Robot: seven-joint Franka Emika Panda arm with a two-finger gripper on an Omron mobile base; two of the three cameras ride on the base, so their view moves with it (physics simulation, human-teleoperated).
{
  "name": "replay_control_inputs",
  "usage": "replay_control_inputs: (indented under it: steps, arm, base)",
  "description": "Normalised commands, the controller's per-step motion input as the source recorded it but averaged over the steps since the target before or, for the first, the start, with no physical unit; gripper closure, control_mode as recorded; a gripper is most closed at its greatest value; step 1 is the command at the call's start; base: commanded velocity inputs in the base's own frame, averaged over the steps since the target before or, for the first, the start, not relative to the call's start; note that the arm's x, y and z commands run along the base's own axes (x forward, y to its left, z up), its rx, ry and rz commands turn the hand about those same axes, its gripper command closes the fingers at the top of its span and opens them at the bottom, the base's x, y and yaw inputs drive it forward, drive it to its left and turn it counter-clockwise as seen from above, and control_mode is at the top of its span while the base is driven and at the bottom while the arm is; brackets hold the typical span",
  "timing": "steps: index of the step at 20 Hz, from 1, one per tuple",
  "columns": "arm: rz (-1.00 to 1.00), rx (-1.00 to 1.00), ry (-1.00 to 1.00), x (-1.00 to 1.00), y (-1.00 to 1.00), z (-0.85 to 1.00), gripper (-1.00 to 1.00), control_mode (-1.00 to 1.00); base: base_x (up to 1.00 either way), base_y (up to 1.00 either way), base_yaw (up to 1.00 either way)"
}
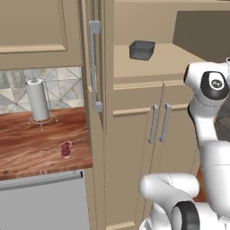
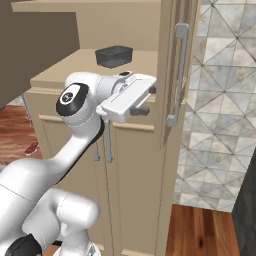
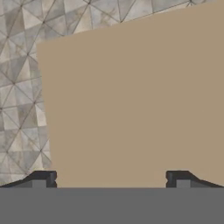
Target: Retrieve the tupperware from the cabinet, then place the raw meat into the tupperware to avoid contamination.
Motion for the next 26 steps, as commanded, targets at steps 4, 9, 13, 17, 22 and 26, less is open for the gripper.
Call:
replay_control_inputs:
  steps: [4, 9, 13, 17, 22, 26]
  arm:
    - [0.03, 0.03, 0.0, 0.02, -0.36, -0.05, -1.0, -1.0]
    - [0.04, 0.01, 0.0, 0.04, -0.22, -0.05, -1.0, -1.0]
    - [0.0, 0.02, -0.02, 0.08, 0.02, -0.09, -1.0, -1.0]
    - [0.0, 0.07, -0.09, 0.05, 0.19, -0.01, -1.0, -1.0]
    - [0.0, 0.07, -0.25, 0.0, 0.51, 0.17, -1.0, -1.0]
    - [0.0, 0.06, -0.27, 0.0, 0.6, 0.27, -1.0, -1.0]
  base:
    - [0.0, 0.0, 0.0]
    - [0.0, 0.0, 0.0]
    - [0.0, 0.0, 0.0]
    - [0.0, 0.0, 0.0]
    - [0.0, 0.0, 0.0]
    - [0.0, 0.0, 0.0]
